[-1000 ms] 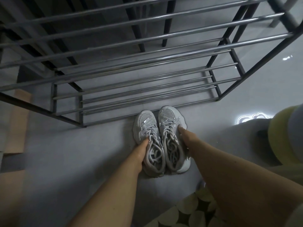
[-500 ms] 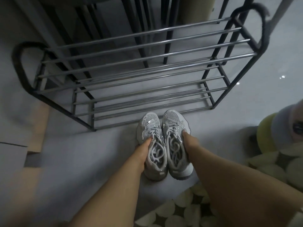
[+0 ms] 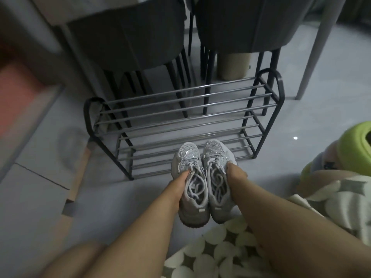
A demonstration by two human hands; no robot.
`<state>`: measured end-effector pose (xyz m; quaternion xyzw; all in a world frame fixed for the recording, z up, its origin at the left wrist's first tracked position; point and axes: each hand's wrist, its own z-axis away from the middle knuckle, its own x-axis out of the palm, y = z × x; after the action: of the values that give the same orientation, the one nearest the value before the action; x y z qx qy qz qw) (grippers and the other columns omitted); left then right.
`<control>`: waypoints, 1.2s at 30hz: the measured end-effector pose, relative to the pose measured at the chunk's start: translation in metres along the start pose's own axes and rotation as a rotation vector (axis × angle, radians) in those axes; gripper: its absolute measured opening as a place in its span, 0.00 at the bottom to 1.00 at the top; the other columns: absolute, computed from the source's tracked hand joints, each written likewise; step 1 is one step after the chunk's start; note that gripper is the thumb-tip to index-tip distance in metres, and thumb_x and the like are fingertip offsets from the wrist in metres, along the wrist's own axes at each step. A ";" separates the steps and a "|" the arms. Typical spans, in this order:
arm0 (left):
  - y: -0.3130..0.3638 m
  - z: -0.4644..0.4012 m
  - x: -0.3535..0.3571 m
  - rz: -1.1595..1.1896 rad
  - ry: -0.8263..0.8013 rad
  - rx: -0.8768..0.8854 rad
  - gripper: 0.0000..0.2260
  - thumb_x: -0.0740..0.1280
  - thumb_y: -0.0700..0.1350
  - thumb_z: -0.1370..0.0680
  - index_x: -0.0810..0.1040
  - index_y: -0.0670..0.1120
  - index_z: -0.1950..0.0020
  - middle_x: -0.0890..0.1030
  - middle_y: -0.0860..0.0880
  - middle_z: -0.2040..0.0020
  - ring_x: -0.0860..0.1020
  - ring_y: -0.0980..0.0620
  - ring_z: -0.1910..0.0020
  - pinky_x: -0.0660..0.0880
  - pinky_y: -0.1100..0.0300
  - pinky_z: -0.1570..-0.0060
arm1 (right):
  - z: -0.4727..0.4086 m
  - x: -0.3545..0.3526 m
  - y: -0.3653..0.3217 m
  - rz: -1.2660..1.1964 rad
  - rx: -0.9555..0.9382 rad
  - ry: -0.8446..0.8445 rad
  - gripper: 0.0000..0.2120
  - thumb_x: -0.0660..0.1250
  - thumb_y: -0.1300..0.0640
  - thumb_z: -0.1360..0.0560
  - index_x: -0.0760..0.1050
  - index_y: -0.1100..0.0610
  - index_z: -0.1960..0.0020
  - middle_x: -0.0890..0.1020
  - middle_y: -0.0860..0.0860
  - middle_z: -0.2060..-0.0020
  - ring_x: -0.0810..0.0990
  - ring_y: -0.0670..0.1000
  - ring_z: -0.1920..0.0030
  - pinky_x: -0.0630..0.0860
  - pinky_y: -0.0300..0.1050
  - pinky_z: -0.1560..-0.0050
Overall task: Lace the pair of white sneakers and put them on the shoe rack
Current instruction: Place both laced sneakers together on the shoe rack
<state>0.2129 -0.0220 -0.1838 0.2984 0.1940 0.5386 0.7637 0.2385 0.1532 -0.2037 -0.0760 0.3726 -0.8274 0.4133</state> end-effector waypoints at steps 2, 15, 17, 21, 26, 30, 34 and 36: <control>0.006 0.013 0.000 -0.007 0.004 0.027 0.23 0.64 0.63 0.25 0.84 0.45 0.48 0.86 0.43 0.54 0.84 0.43 0.52 0.79 0.52 0.49 | 0.010 -0.004 -0.007 -0.051 -0.017 0.010 0.26 0.61 0.48 0.23 0.67 0.62 0.31 0.74 0.58 0.35 0.73 0.57 0.35 0.71 0.47 0.41; 0.052 0.089 -0.006 0.072 -0.011 0.246 0.22 0.61 0.59 0.21 0.84 0.41 0.47 0.85 0.42 0.54 0.84 0.47 0.62 0.78 0.60 0.64 | 0.068 -0.020 -0.048 -0.176 -0.140 -0.155 0.39 0.63 0.41 0.43 0.66 0.59 0.36 0.81 0.62 0.51 0.82 0.63 0.55 0.79 0.62 0.50; 0.063 0.096 -0.009 0.102 -0.009 0.288 0.23 0.62 0.60 0.22 0.84 0.41 0.47 0.85 0.40 0.52 0.84 0.46 0.60 0.79 0.58 0.61 | 0.082 -0.022 -0.059 -0.186 -0.178 -0.201 0.40 0.63 0.40 0.45 0.68 0.59 0.37 0.82 0.61 0.52 0.83 0.62 0.57 0.80 0.61 0.52; 0.093 0.109 -0.014 0.197 0.018 0.330 0.22 0.65 0.60 0.24 0.84 0.42 0.54 0.85 0.42 0.60 0.83 0.46 0.66 0.79 0.58 0.68 | 0.109 -0.022 -0.089 -0.182 -0.300 -0.264 0.27 0.62 0.42 0.32 0.75 0.60 0.42 0.84 0.59 0.55 0.84 0.60 0.56 0.81 0.56 0.51; 0.138 0.106 -0.017 0.223 0.031 0.400 0.20 0.66 0.60 0.24 0.84 0.43 0.54 0.85 0.43 0.58 0.83 0.46 0.63 0.81 0.56 0.61 | 0.114 -0.019 -0.130 -0.155 -0.433 -0.289 0.25 0.63 0.44 0.32 0.78 0.61 0.44 0.84 0.59 0.53 0.83 0.59 0.54 0.78 0.57 0.45; 0.168 0.092 -0.017 0.227 0.036 0.429 0.17 0.64 0.56 0.22 0.83 0.44 0.60 0.84 0.45 0.63 0.82 0.48 0.66 0.79 0.57 0.61 | 0.101 -0.012 -0.158 -0.159 -0.465 -0.288 0.21 0.63 0.45 0.26 0.80 0.61 0.46 0.85 0.58 0.55 0.83 0.58 0.54 0.79 0.53 0.46; 0.192 0.067 -0.018 0.206 0.028 0.443 0.18 0.62 0.55 0.21 0.83 0.44 0.59 0.84 0.46 0.66 0.83 0.50 0.69 0.79 0.60 0.65 | 0.077 0.003 -0.181 -0.161 -0.442 -0.291 0.19 0.65 0.45 0.27 0.81 0.60 0.47 0.85 0.57 0.57 0.84 0.57 0.55 0.79 0.50 0.50; 0.202 0.054 -0.018 0.216 0.033 0.433 0.17 0.62 0.55 0.21 0.82 0.44 0.59 0.84 0.46 0.67 0.82 0.50 0.70 0.79 0.61 0.67 | 0.064 0.011 -0.192 -0.175 -0.440 -0.292 0.18 0.66 0.46 0.27 0.81 0.60 0.47 0.85 0.57 0.57 0.84 0.57 0.55 0.80 0.49 0.50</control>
<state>0.0975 -0.0030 -0.0091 0.4656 0.2842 0.5678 0.6165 0.1388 0.1831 -0.0302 -0.3143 0.4717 -0.7394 0.3633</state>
